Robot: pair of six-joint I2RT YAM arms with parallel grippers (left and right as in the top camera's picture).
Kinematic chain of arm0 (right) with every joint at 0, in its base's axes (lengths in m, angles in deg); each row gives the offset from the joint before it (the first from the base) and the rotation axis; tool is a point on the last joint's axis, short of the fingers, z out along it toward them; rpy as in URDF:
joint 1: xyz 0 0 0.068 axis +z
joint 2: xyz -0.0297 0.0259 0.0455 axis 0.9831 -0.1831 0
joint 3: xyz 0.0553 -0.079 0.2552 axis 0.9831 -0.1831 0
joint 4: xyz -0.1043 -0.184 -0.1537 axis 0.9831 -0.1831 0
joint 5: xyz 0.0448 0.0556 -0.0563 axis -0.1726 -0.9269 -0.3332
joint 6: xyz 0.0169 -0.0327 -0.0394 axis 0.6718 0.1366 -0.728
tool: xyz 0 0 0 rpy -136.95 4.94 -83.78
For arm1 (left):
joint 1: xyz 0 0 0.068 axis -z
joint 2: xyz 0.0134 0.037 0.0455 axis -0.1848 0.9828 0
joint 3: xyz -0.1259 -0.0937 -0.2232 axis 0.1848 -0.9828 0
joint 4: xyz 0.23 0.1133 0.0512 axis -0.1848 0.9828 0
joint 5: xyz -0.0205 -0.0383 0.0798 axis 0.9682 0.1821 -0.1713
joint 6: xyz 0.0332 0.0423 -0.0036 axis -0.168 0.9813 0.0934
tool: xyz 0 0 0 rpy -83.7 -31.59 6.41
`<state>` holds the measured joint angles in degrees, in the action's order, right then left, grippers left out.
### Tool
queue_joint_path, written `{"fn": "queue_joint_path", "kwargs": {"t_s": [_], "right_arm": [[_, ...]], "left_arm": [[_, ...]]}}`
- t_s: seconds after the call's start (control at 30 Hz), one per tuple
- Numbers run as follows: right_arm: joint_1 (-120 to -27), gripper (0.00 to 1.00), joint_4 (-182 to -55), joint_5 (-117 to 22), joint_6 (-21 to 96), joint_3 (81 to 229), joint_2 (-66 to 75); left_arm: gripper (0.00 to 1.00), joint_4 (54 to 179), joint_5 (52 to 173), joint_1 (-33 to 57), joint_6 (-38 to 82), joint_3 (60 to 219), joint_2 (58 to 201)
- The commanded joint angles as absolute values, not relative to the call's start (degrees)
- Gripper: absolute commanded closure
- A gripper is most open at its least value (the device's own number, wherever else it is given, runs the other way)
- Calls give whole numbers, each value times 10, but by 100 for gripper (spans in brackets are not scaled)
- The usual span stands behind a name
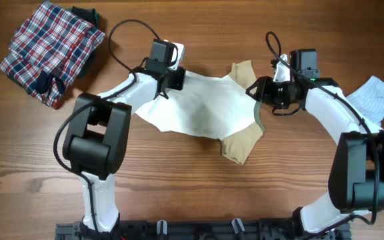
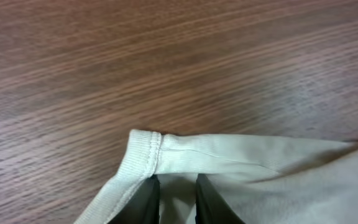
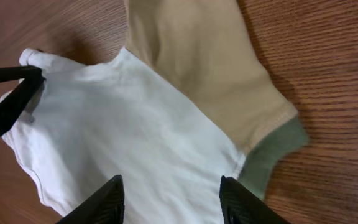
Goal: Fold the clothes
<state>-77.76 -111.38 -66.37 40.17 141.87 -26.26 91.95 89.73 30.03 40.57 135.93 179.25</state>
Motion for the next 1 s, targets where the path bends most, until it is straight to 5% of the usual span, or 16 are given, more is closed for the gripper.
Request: {"fn": "queue_joint_path", "kwargs": {"t_s": [0.0, 0.43, 0.73, 0.8, 0.97], "right_arm": [[-774, 50, -1119, -650, 399, 1431, -274], [-774, 48, -1131, -602, 399, 1431, -274], [-774, 33, -1135, -602, 399, 1431, -274], [-774, 31, -1135, -602, 399, 1431, -274], [-774, 26, -1135, -602, 399, 1431, -274]], "left_arm": [[79, 913, 865, 295, 414, 1359, 1808], [53, 879, 836, 295, 412, 1359, 1807], [34, 925, 786, 295, 412, 1359, 1737], [18, 966, 766, 294, 412, 1359, 1719], [12, 1026, 759, 286, 390, 1359, 1695]]}}
